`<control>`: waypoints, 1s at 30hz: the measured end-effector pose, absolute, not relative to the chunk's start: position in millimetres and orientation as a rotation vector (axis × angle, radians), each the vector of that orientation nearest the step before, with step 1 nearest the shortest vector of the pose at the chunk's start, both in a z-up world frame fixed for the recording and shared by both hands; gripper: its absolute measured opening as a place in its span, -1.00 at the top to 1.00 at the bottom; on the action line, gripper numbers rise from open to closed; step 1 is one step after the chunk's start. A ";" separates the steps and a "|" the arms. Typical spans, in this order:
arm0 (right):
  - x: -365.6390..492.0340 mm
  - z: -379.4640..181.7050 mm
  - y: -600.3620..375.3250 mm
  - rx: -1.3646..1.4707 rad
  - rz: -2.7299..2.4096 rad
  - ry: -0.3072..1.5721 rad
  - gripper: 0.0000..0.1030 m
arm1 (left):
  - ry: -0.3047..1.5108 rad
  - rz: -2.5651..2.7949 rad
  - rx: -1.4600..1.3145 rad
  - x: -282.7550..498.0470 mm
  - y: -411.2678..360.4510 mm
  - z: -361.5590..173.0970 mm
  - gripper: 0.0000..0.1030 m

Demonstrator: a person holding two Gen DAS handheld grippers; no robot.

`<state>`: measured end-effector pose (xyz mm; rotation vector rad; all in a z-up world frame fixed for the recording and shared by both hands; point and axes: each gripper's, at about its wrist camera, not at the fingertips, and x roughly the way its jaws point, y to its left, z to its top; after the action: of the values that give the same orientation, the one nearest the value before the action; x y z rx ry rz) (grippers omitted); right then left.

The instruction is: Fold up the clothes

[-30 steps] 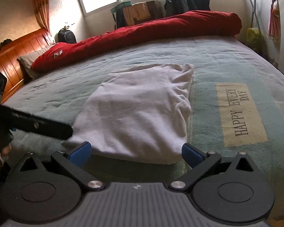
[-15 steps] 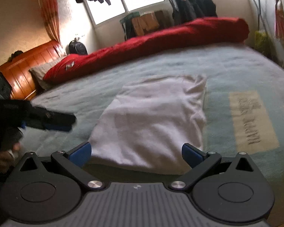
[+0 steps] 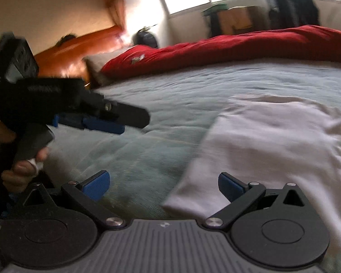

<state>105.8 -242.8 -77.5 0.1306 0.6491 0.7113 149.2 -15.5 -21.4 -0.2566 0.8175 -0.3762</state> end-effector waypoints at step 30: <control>85.8 -79.2 -296.4 0.167 0.445 0.649 -1.00 | 0.825 -0.433 -0.262 148.5 -19.2 -30.2 -0.86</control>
<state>85.8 -296.4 -79.2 0.1667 0.6488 0.4454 148.5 -19.2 -30.2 -0.2617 0.8248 -0.4330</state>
